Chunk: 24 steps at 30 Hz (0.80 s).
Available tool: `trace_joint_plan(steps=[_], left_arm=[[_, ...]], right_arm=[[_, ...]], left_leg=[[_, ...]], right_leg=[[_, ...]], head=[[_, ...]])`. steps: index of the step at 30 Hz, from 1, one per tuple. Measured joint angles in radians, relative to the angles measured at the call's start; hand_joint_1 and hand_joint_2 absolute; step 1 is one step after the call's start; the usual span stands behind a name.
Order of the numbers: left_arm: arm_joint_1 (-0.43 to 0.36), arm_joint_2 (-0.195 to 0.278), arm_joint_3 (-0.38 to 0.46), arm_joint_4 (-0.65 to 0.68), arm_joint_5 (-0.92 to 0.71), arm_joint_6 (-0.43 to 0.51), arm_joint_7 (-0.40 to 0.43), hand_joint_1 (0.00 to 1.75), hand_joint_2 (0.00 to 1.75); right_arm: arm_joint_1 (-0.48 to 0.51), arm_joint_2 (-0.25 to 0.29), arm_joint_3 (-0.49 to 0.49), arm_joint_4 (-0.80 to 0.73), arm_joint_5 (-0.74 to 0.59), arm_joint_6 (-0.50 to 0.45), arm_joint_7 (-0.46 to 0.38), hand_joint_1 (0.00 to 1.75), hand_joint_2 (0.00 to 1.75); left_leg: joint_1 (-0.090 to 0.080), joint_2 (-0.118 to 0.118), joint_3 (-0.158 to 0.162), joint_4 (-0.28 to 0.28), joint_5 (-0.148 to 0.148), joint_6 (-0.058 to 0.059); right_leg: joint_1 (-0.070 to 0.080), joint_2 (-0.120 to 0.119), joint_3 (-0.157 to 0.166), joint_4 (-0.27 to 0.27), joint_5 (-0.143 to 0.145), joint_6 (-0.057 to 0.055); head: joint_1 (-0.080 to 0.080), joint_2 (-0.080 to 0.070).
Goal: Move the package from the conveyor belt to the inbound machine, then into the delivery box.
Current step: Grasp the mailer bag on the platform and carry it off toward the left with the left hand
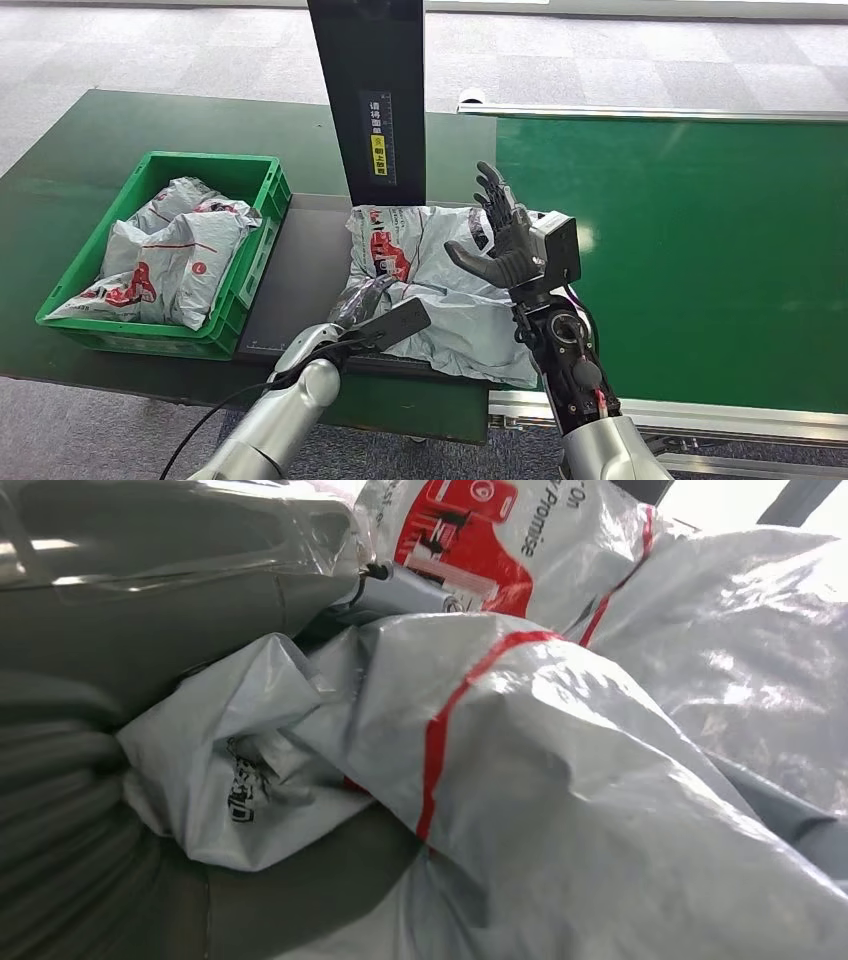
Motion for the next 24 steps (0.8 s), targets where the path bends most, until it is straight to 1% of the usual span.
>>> trace_joint_plan(steps=[3,6,9,12,16,21,24], left_arm=[[0.006,0.000,0.001,-0.011,0.010,0.030,-0.027,1.75,1.75],[0.033,0.000,0.011,-0.049,0.059,0.120,-0.105,1.75,1.75],[0.074,0.000,0.039,-0.128,0.172,0.218,-0.193,1.75,1.75],[0.108,-0.001,0.079,-0.224,0.324,0.299,-0.268,1.75,1.75],[0.148,-0.005,0.132,-0.333,0.485,0.396,-0.335,1.75,1.75],[0.180,-0.008,0.177,-0.416,0.584,0.509,-0.434,1.75,1.75],[0.206,-0.011,0.190,-0.489,0.610,0.574,-0.489,1.75,1.75]], right_arm=[[0.005,0.000,-0.003,-0.010,-0.004,0.000,0.001,0.00,1.75],[0.013,-0.001,-0.004,-0.022,-0.008,-0.001,0.001,0.00,1.75],[0.026,-0.004,-0.004,-0.037,-0.015,-0.004,0.000,0.00,1.75],[0.031,-0.005,-0.004,-0.044,-0.027,-0.008,-0.002,0.00,1.75],[0.031,-0.007,-0.004,-0.044,-0.045,-0.017,-0.016,0.00,1.75],[0.031,-0.008,-0.003,-0.044,-0.063,-0.016,-0.029,0.00,1.75],[0.030,-0.007,-0.002,-0.044,-0.073,-0.015,-0.030,0.00,1.75]], left_leg=[[0.000,0.000,0.000,0.000,0.000,0.000],[0.000,0.000,0.000,0.000,0.000,0.000],[0.000,0.001,-0.002,0.000,0.000,0.000],[0.000,0.001,-0.003,0.000,0.000,0.000],[0.000,0.000,-0.003,0.000,0.000,0.000],[0.000,0.000,-0.003,0.000,0.000,0.000],[0.000,0.000,-0.004,0.000,0.000,0.000]], right_leg=[[0.000,0.000,0.000,0.000,0.000,0.000],[0.000,0.000,-0.001,0.000,0.000,0.000],[0.000,0.001,-0.003,0.000,0.000,0.000],[0.000,0.001,-0.004,0.000,0.000,0.000],[0.000,0.001,-0.004,0.000,0.000,0.000],[0.000,0.000,-0.004,0.000,0.000,0.000],[0.000,0.001,-0.004,0.000,0.000,0.000]], head=[[0.000,0.000],[0.000,0.000],[0.000,0.000],[0.000,0.000],[0.000,0.000],[0.000,0.000],[0.000,0.000]])
